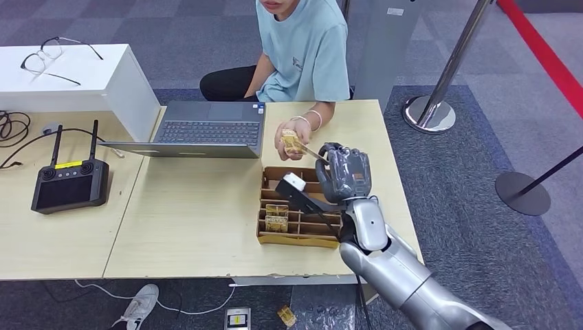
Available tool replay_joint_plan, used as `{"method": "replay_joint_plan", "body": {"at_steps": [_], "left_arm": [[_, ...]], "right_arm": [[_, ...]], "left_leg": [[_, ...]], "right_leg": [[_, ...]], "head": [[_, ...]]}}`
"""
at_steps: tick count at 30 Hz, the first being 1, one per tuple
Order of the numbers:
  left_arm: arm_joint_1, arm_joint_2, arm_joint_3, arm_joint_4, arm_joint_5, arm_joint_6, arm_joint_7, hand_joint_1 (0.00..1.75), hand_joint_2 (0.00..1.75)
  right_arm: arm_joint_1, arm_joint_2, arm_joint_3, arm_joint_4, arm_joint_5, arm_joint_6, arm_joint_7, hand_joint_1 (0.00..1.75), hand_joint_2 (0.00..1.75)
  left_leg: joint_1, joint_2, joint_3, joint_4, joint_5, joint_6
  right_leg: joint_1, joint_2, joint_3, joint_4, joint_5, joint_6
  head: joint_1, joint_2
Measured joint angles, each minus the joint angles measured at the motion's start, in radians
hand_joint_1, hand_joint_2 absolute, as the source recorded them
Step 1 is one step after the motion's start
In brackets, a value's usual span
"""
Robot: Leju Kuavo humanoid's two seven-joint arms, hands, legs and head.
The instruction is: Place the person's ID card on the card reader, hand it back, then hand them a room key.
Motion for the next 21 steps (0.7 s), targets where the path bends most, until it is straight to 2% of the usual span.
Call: {"method": "replay_joint_plan", "body": {"at_steps": [21], "left_arm": [[0.000, -0.003, 0.000, 0.000, -0.004, 0.000, -0.002, 0.00, 1.75]], "right_arm": [[-0.020, -0.026, -0.005, -0.038, -0.015, 0.014, 0.007, 1.75, 1.75]], "left_leg": [[0.000, 0.000, 0.000, 0.000, 0.000, 0.000]], "right_leg": [[0.000, 0.000, 0.000, 0.000, 0.000, 0.000]], "head": [[0.000, 0.000]]}}
